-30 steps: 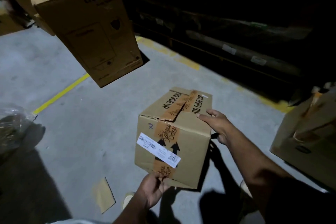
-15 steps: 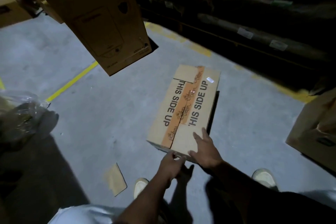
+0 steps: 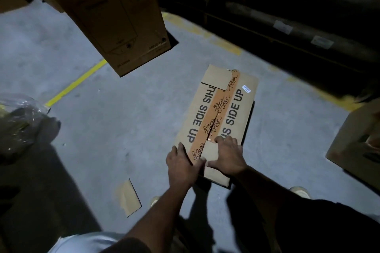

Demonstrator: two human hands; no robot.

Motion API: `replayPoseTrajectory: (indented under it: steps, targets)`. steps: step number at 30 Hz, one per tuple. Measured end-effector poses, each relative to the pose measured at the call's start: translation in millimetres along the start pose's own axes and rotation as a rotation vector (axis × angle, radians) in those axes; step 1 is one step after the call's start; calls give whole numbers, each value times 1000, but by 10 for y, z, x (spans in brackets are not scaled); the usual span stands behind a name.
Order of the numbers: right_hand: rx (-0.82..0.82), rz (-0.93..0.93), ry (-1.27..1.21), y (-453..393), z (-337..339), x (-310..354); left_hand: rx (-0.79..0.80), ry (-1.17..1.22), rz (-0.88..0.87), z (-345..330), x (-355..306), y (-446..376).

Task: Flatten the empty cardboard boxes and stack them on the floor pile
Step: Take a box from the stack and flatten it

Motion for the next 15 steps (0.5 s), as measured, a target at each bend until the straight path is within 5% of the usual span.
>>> replayPoseTrajectory:
  steps: [4, 8, 12, 15]
  targets:
    - [30, 68, 75, 62, -14, 180, -138, 53, 123, 238, -54, -6]
    - [-107, 142, 259, 300, 68, 279, -44, 41, 69, 273, -284, -144]
    - [-126, 230, 411, 590, 43, 308, 21, 170, 230, 207, -283, -196]
    - [-319, 379, 496, 772, -44, 281, 4, 185, 276, 172, -253, -156]
Point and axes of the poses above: each hand's wrist, its own y-axis away from the middle knuckle, its own z-axis out of the back of the hand, x = y × z, the point moved 5 cm from there along -y, towards the middle knuckle, and after that the axes turned 13 degrees about x, right-handed, at the moved point
